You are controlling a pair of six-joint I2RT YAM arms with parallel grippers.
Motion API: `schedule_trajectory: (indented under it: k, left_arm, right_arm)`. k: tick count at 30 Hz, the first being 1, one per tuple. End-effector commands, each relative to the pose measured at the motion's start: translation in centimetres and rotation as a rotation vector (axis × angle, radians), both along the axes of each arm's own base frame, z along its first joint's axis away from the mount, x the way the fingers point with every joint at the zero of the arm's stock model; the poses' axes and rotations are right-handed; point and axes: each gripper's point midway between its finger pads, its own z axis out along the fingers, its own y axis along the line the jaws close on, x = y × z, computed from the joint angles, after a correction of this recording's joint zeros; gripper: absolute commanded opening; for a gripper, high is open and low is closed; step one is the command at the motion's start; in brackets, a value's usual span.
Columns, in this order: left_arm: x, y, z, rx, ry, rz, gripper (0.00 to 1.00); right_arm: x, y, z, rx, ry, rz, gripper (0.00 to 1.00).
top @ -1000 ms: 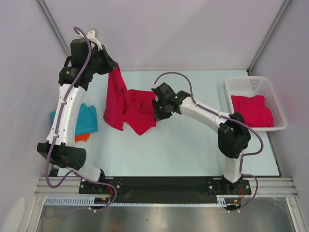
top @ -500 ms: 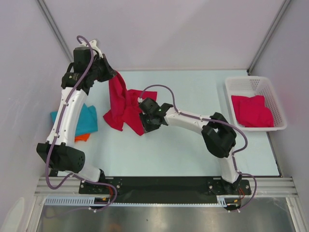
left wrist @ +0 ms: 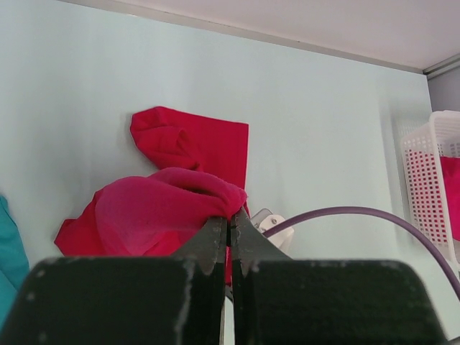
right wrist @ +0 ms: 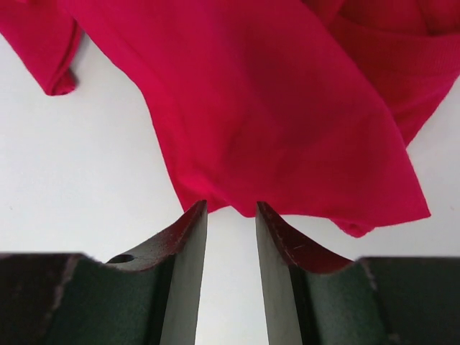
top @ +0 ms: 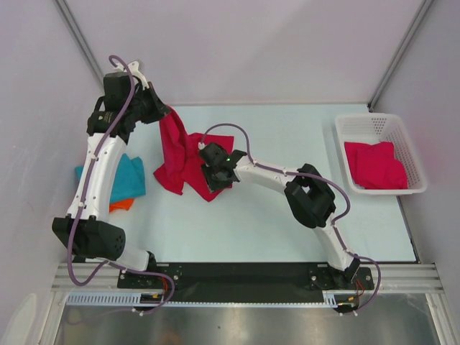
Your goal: Fold and stack the t-shirts
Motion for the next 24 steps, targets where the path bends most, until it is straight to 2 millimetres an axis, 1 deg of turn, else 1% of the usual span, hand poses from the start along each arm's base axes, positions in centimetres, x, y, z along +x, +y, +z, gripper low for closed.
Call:
schedule_trajectory:
  k: [1,5,9,11,18,24]
  left_arm:
    - [-0.3,0.4,2.5,0.002,-0.093,-0.017,0.0]
    - [-0.3,0.7,2.4,-0.001,-0.093,-0.014,0.0]
    - [-0.3,1.0,1.8,-0.002,-0.084,-0.011,0.0]
    - [-0.4,1.0,1.8,-0.004,-0.085,-0.014,0.0]
    - [-0.8,1.4,1.7,-0.007,-0.087,-0.007,0.0]
    - [-0.8,1.9,1.2,-0.008,-0.079,0.003,0.0]
  right_arm:
    - [1.1,0.8,1.0,0.013,-0.029,0.007,0.39]
    - [0.7,0.6,0.0,-0.001,-0.006,0.006,0.39]
    - [0.1,0.1,-0.4,-0.011,0.004,0.001,0.39]
    - [0.0,-0.1,-0.3,-0.006,0.007,-0.006,0.39]
    - [-0.8,-0.4,-1.7,-0.015,0.037,-0.008,0.39]
    - [-1.2,-0.4,-2.9,-0.02,0.064,-0.003,0.43]
